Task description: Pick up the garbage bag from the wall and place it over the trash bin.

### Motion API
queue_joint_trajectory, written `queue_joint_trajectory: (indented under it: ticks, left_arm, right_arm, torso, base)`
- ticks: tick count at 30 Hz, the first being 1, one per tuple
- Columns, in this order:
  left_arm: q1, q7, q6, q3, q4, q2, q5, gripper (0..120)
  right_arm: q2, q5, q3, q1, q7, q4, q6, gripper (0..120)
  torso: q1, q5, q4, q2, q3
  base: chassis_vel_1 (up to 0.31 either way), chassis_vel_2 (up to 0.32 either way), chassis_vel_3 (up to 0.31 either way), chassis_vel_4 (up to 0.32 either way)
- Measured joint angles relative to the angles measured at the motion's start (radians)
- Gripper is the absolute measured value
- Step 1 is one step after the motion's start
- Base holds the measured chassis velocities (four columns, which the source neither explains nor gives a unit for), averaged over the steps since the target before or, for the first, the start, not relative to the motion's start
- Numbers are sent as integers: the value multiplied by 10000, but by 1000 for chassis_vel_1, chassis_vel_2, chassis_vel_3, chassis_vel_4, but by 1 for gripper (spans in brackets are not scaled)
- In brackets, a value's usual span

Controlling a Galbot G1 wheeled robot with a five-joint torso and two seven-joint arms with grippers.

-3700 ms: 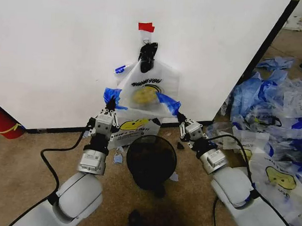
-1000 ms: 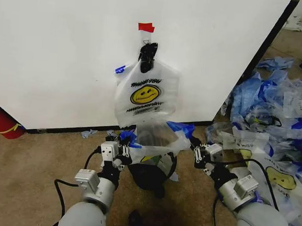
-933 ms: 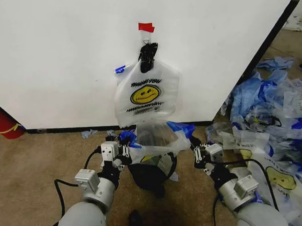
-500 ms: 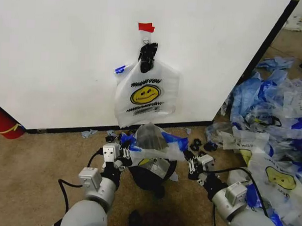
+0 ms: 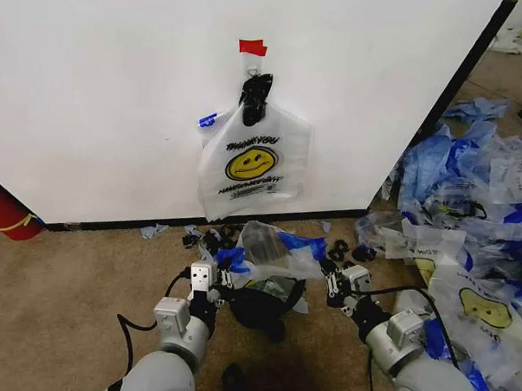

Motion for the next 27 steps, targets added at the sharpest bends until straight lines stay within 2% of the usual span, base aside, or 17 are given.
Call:
queue_joint_trajectory:
  ticks: [3, 10, 15, 19, 27]
  left_arm:
    - [-48, 41, 10, -44, 36, 123, -4, 0]
    - [15, 1008, -368, -262, 241, 619, 525, 0]
    - [76, 2662, -1476, -489, 484, 1055, 694, 0]
    - [91, 3224, -1835, -463, 504, 1187, 751, 0]
    - [61, 4675, -2904, -665, 1435, 1287, 791, 0]
  right_arm:
    - [-120, 61, -59, -13, 29, 1, -37, 0]
    - [-387, 176, -255, -20, 71, -7, -76, 0]
    - [-670, 281, -257, -45, 58, 6, -48, 0]
    - [-794, 330, -249, -68, 44, 25, -17, 0]
    - [-1057, 394, 36, -409, -149, 189, 188, 0]
  torso:
    - [0, -1, 0, 0, 0]
    - [0, -1, 1, 0, 1]
    - [0, -1, 0, 0, 1]
    - [0, 0, 1, 0, 0]
    - [0, 0, 0, 0, 0]
  base:
    - [0, 0, 0, 0]
    - [0, 0, 0, 0]
    - [0, 0, 0, 0]
    - [0, 0, 0, 0]
    - [0, 0, 0, 0]
